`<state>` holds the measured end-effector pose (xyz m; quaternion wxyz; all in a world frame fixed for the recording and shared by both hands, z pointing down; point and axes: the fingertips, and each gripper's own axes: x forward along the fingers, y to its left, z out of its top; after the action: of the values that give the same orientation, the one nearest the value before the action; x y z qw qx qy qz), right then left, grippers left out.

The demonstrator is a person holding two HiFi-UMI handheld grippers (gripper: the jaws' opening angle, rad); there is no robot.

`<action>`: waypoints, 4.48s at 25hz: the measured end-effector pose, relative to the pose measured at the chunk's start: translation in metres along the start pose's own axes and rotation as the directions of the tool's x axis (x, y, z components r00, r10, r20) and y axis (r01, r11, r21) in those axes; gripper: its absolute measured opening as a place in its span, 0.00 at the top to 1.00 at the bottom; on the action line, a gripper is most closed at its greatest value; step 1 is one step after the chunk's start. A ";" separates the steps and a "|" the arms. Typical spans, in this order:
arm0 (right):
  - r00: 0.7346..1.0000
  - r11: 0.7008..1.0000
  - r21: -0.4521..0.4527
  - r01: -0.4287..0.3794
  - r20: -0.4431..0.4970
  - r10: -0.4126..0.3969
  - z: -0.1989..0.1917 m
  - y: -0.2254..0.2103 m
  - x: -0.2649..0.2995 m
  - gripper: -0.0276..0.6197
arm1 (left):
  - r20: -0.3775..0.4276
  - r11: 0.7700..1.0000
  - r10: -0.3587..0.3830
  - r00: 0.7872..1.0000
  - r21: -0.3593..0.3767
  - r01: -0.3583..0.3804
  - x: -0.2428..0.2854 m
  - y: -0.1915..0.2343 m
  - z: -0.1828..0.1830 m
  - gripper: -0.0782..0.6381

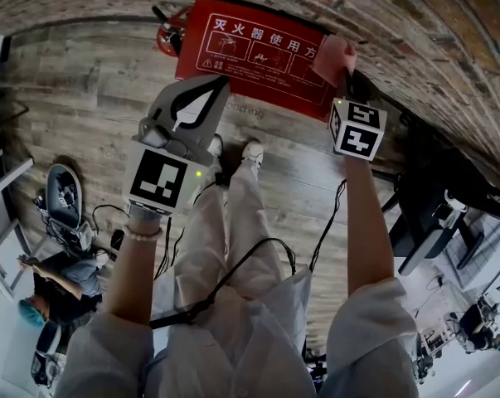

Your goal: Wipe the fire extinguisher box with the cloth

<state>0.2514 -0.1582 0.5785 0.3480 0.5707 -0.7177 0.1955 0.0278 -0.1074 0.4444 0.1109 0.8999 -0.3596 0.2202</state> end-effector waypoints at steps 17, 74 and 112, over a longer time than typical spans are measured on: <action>0.944 0.956 -0.094 -0.279 0.157 0.291 0.077 0.147 -0.052 0.92 | 0.006 0.994 0.108 0.994 -0.034 -0.108 -0.062 0.052 -0.023 0.90; 0.947 0.924 -0.212 -0.320 -0.062 0.314 0.039 0.276 0.023 0.92 | -0.017 0.989 0.125 0.992 -0.078 -0.126 -0.099 0.075 -0.053 0.90; 0.992 0.988 -0.103 -0.115 -0.066 0.108 -0.044 0.108 -0.026 0.92 | -0.026 0.999 -0.034 0.999 0.022 0.035 -0.034 -0.031 -0.018 0.90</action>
<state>0.1626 -0.0814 0.6021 0.3881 0.5040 -0.7470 0.1931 0.0218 -0.0581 0.4426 0.1092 0.9043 -0.3400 0.2340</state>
